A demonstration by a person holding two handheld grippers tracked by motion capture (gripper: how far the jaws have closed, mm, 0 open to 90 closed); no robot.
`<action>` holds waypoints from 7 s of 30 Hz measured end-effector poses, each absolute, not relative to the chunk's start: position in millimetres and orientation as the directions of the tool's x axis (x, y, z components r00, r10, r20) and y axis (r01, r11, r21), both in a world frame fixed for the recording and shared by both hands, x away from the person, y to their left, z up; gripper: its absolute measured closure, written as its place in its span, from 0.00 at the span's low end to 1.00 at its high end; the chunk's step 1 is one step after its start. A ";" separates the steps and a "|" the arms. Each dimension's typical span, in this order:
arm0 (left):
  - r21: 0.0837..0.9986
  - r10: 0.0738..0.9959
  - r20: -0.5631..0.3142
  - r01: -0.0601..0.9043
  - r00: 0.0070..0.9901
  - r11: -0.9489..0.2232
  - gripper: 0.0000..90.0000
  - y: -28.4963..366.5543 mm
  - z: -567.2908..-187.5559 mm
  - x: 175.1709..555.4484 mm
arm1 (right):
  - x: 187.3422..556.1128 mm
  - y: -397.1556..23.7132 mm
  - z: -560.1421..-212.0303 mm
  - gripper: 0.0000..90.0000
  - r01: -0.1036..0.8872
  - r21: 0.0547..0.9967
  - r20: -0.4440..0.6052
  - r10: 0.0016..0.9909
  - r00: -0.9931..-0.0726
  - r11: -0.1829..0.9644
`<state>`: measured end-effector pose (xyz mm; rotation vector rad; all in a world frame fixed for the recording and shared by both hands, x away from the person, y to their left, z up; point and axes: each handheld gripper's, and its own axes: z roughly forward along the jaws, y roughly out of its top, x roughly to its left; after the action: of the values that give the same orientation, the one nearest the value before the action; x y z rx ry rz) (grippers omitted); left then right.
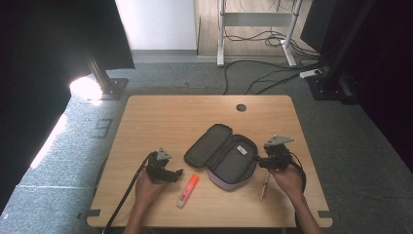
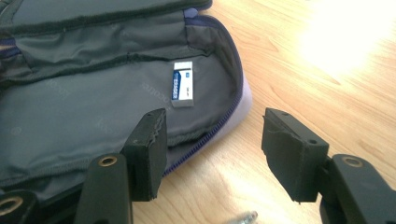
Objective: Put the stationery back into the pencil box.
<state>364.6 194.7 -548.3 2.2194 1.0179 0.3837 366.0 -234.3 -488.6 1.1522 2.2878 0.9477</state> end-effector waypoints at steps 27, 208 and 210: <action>0.672 0.755 -0.007 0.563 0.655 -0.482 0.07 194.7 -548.2 364.5 | 328.8 -259.3 -513.1 0.46 0.587 0.703 -0.028 0.840 -0.541 0.402; 0.672 0.755 -0.007 0.563 0.655 -0.482 0.07 194.8 -548.2 364.4 | 403.3 -159.7 -517.2 0.68 0.599 0.663 0.017 0.791 -0.611 0.448; 0.672 0.755 -0.007 0.562 0.656 -0.482 0.07 194.8 -548.2 364.4 | 403.0 -160.7 -516.4 0.66 0.598 0.666 0.018 0.793 -0.609 0.445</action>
<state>364.4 194.8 -548.2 2.2197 1.0159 0.3828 403.0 -160.7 -516.4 1.1943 2.4035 0.9297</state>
